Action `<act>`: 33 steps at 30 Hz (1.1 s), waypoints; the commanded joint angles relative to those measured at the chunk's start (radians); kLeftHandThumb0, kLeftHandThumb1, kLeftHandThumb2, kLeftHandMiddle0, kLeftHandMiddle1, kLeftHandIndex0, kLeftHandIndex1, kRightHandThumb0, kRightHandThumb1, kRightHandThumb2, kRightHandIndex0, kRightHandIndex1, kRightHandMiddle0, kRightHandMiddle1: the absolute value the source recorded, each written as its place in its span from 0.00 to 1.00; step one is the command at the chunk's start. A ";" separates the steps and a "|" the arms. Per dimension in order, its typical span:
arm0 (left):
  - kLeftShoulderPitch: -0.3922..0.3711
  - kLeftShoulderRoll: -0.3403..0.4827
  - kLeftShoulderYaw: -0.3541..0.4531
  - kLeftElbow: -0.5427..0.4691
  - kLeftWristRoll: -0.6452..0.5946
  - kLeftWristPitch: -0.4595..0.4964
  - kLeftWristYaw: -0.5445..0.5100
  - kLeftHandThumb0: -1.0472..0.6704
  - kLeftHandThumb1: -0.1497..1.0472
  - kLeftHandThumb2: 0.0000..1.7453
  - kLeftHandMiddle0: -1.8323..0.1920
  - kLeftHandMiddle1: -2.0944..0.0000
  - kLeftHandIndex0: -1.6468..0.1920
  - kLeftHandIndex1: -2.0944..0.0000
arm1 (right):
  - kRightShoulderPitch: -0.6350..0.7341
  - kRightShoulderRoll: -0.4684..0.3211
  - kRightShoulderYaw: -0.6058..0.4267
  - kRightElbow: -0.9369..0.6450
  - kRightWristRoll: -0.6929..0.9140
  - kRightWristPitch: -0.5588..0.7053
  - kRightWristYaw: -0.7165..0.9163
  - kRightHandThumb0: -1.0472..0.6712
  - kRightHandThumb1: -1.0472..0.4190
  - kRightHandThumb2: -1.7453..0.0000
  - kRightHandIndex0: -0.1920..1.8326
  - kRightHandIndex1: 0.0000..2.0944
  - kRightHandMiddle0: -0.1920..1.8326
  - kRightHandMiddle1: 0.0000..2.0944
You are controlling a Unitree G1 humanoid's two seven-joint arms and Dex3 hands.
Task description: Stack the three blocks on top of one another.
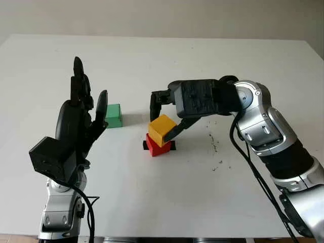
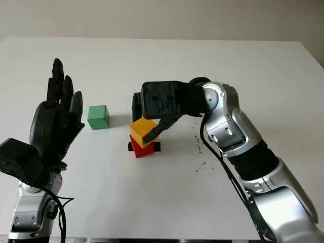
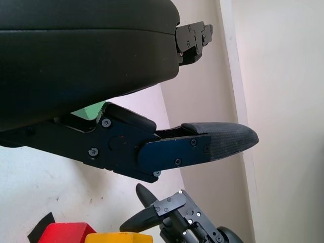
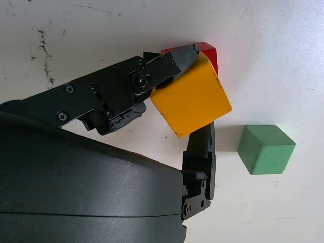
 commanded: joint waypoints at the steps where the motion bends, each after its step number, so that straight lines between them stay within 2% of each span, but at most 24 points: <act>1: -0.002 -0.005 -0.004 -0.011 0.001 -0.004 0.003 0.13 1.00 0.31 1.00 1.00 1.00 1.00 | -0.004 0.009 0.001 0.005 0.001 -0.007 -0.006 0.36 0.01 0.97 0.19 0.03 0.18 0.83; 11: -0.002 -0.005 -0.004 -0.003 -0.002 -0.012 0.000 0.13 1.00 0.31 1.00 1.00 1.00 1.00 | 0.012 0.013 -0.011 0.034 0.023 -0.072 -0.040 0.33 0.00 0.96 0.20 0.03 0.18 0.85; 23: 0.008 -0.010 -0.006 -0.010 0.008 -0.008 0.011 0.13 1.00 0.31 1.00 1.00 1.00 1.00 | 0.014 0.017 -0.004 0.016 0.012 -0.040 -0.040 0.33 0.00 0.96 0.18 0.02 0.17 0.82; 28: 0.010 -0.009 -0.008 -0.010 0.008 -0.014 0.008 0.13 1.00 0.31 1.00 1.00 1.00 1.00 | 0.017 0.009 -0.006 0.022 0.014 -0.065 -0.043 0.33 0.01 0.96 0.18 0.02 0.16 0.83; 30: 0.011 -0.010 -0.007 -0.010 0.004 -0.012 0.007 0.13 1.00 0.31 1.00 1.00 1.00 1.00 | 0.008 0.002 -0.001 0.029 0.015 -0.068 -0.023 0.30 0.02 0.97 0.17 0.02 0.07 0.77; 33: 0.012 -0.012 -0.006 -0.010 0.003 -0.011 0.009 0.14 1.00 0.31 1.00 1.00 1.00 1.00 | 0.004 -0.004 -0.001 0.036 0.019 -0.078 -0.003 0.26 0.06 0.97 0.14 0.01 0.01 0.56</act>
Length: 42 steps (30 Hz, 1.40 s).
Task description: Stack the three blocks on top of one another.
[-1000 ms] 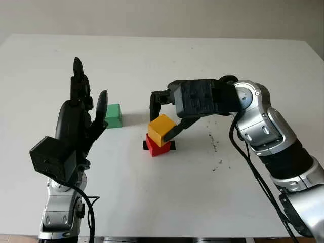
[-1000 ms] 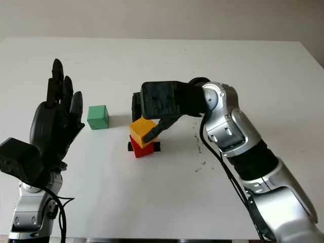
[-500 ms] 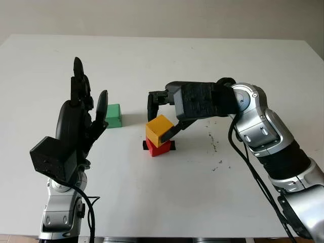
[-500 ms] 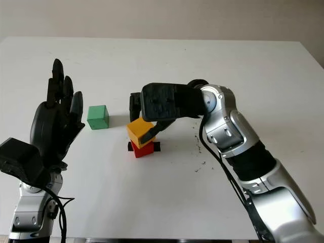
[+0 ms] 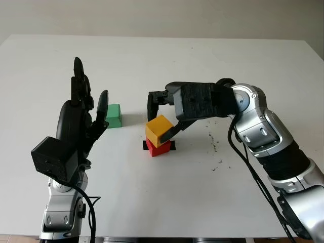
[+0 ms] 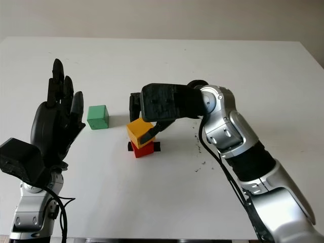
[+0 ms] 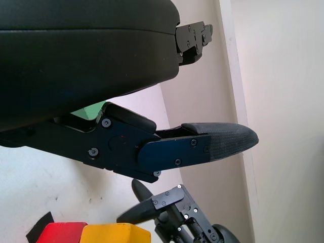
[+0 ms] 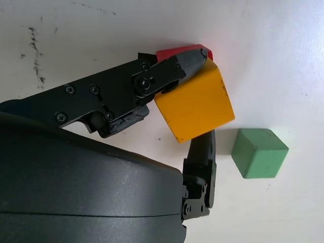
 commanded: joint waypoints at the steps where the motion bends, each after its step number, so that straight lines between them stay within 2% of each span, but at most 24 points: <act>1: 0.010 -0.005 -0.001 -0.007 0.000 -0.011 0.002 0.14 1.00 0.31 1.00 1.00 1.00 1.00 | -0.010 -0.013 -0.003 0.004 0.006 -0.021 0.012 0.24 0.07 0.97 0.11 0.02 0.01 0.48; 2: 0.009 -0.005 -0.001 -0.005 0.002 -0.013 0.002 0.14 1.00 0.31 1.00 1.00 1.00 1.00 | -0.009 -0.018 -0.004 0.005 0.008 -0.034 0.018 0.23 0.08 0.97 0.09 0.01 0.02 0.39; 3: 0.009 -0.003 -0.001 -0.005 0.004 -0.014 0.001 0.13 1.00 0.31 1.00 1.00 1.00 1.00 | -0.008 -0.023 -0.004 0.008 0.009 -0.052 0.023 0.21 0.09 0.97 0.04 0.01 0.03 0.26; 6: 0.007 0.000 -0.001 -0.004 0.005 -0.014 -0.001 0.13 1.00 0.31 1.00 1.00 1.00 1.00 | -0.007 -0.032 -0.006 0.013 0.012 -0.088 0.035 0.18 0.10 0.97 0.00 0.00 0.03 0.12; 13: 0.007 0.001 -0.001 -0.003 0.005 -0.015 -0.004 0.14 1.00 0.31 1.00 1.00 1.00 1.00 | 0.004 -0.047 -0.021 0.007 0.028 -0.141 0.046 0.13 0.11 0.97 0.00 0.00 0.00 0.02; 19: 0.001 -0.001 -0.001 0.001 0.005 -0.013 -0.001 0.14 1.00 0.31 1.00 1.00 1.00 1.00 | 0.008 -0.070 -0.023 0.015 0.034 -0.214 0.052 0.08 0.10 0.97 0.00 0.00 0.00 0.00; 24: -0.001 0.000 0.001 -0.003 0.009 -0.004 0.003 0.14 1.00 0.31 1.00 1.00 1.00 1.00 | 0.007 -0.096 -0.077 0.023 0.100 -0.274 0.065 0.06 0.09 0.96 0.00 0.00 0.00 0.00; 27: -0.001 0.000 0.003 -0.006 0.009 -0.001 0.007 0.14 1.00 0.31 1.00 1.00 1.00 1.00 | 0.003 -0.092 -0.133 0.011 0.149 -0.250 0.053 0.07 0.02 0.94 0.00 0.00 0.00 0.00; 31: -0.002 0.001 0.004 -0.006 0.008 -0.001 0.008 0.14 1.00 0.30 1.00 1.00 1.00 1.00 | 0.003 -0.091 -0.146 0.007 0.163 -0.243 0.051 0.08 0.00 0.93 0.00 0.00 0.00 0.00; 32: 0.001 0.005 0.006 -0.004 0.003 -0.004 0.001 0.14 1.00 0.30 1.00 1.00 1.00 1.00 | 0.019 -0.067 -0.218 0.026 0.198 -0.235 -0.021 0.08 0.00 0.93 0.00 0.00 0.00 0.00; 33: 0.004 0.007 0.007 -0.002 -0.001 -0.006 -0.004 0.14 1.00 0.30 1.00 1.00 1.00 1.00 | 0.031 -0.051 -0.269 0.041 0.226 -0.229 -0.078 0.09 0.00 0.81 0.00 0.00 0.00 0.00; 35: 0.008 0.011 0.010 0.001 -0.007 -0.012 -0.013 0.15 1.00 0.30 1.00 1.00 1.00 1.00 | 0.052 -0.029 -0.338 0.074 0.268 -0.242 -0.170 0.10 0.00 0.73 0.00 0.00 0.00 0.00; 42: 0.014 0.018 0.021 -0.012 -0.009 0.003 -0.019 0.13 1.00 0.30 1.00 1.00 1.00 1.00 | 0.123 0.017 -0.420 0.162 0.319 -0.271 -0.341 0.13 0.00 0.67 0.00 0.00 0.01 0.01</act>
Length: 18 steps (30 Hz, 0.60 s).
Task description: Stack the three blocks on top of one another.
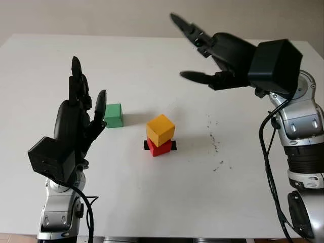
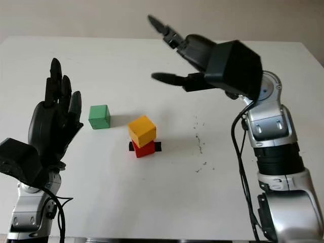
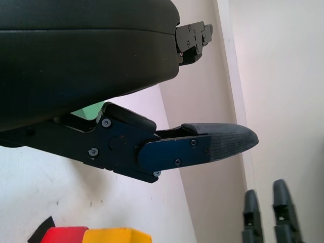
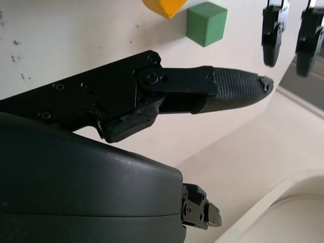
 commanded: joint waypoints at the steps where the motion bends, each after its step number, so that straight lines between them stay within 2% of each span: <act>1: 0.015 0.006 0.009 -0.018 -0.003 0.011 -0.001 0.13 1.00 0.30 1.00 1.00 1.00 1.00 | 0.035 0.021 -0.037 0.016 0.032 0.002 -0.036 0.13 0.00 0.67 0.00 0.00 0.01 0.01; 10: 0.016 0.025 0.028 -0.028 -0.018 0.039 -0.018 0.15 1.00 0.29 1.00 0.99 1.00 0.99 | 0.168 0.117 -0.122 -0.021 0.160 0.047 -0.162 0.16 0.00 0.67 0.00 0.00 0.00 0.00; 18: 0.010 0.047 0.031 -0.019 -0.021 0.051 -0.041 0.15 1.00 0.30 1.00 0.99 1.00 0.99 | 0.231 0.192 -0.146 0.022 0.226 0.016 -0.214 0.14 0.00 0.62 0.00 0.00 0.00 0.00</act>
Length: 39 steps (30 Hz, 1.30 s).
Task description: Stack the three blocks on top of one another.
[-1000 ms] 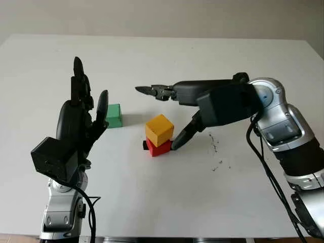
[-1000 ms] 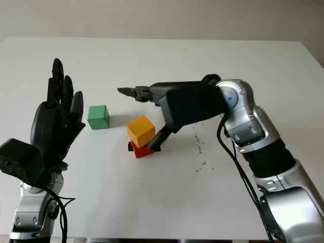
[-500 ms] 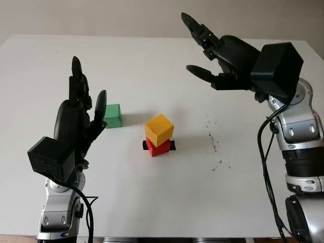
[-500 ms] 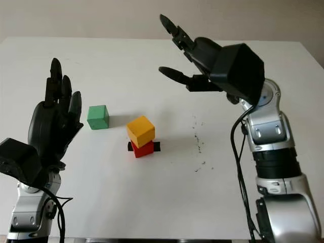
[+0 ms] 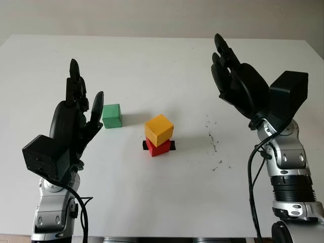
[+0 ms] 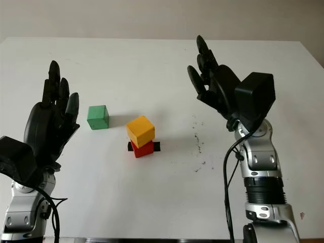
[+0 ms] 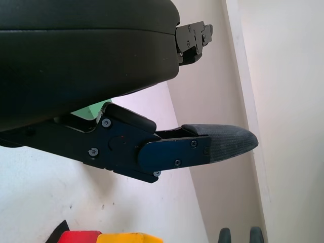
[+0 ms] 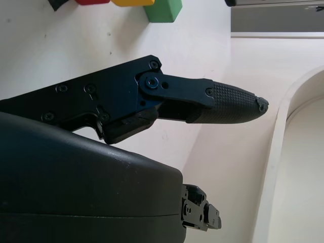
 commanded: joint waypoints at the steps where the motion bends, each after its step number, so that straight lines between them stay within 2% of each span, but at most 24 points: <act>1: 0.005 0.008 0.005 -0.009 -0.005 0.005 -0.006 0.15 1.00 0.30 1.00 1.00 1.00 0.99 | 0.018 0.024 -0.009 0.012 0.020 -0.019 -0.008 0.14 0.00 0.62 0.00 0.00 0.00 0.00; 10: 0.007 0.022 0.012 -0.013 -0.008 0.014 -0.017 0.16 1.00 0.29 1.00 0.99 0.99 0.99 | 0.066 0.122 0.000 0.051 0.037 -0.056 -0.067 0.16 0.00 0.60 0.00 0.00 0.00 0.00; 25: -0.013 0.064 0.022 0.010 0.000 -0.004 -0.042 0.19 1.00 0.28 1.00 0.98 0.99 0.98 | 0.089 0.156 0.003 0.045 0.036 -0.066 -0.127 0.17 0.00 0.62 0.00 0.00 0.00 0.00; 30: -0.053 0.156 0.024 0.031 0.148 -0.029 -0.010 0.23 1.00 0.26 0.91 0.94 0.92 0.95 | 0.087 0.156 0.002 0.045 0.043 -0.060 -0.126 0.17 0.00 0.62 0.00 0.00 0.00 0.00; 32: -0.093 0.206 0.033 0.054 0.203 -0.039 0.005 0.27 1.00 0.14 0.79 0.92 0.81 0.90 | 0.089 0.151 0.004 0.040 0.038 -0.059 -0.126 0.17 0.00 0.62 0.00 0.00 0.00 0.00; 35: -0.140 0.284 0.023 0.069 0.310 -0.028 0.017 0.27 0.99 0.06 0.74 0.92 0.73 0.87 | 0.090 0.148 0.002 0.032 0.041 -0.049 -0.125 0.17 0.00 0.62 0.00 0.00 0.00 0.00; 37: -0.182 0.366 0.012 0.076 0.353 -0.003 -0.044 0.27 0.97 0.04 0.75 0.94 0.71 0.86 | 0.090 0.146 0.000 0.022 0.045 -0.037 -0.124 0.17 0.00 0.62 0.00 0.00 0.00 0.00; 39: -0.238 0.455 -0.008 0.078 0.391 0.065 -0.142 0.26 0.94 0.03 0.79 0.96 0.72 0.87 | 0.093 0.144 -0.003 0.012 0.045 -0.030 -0.127 0.18 0.00 0.62 0.00 0.00 0.00 0.00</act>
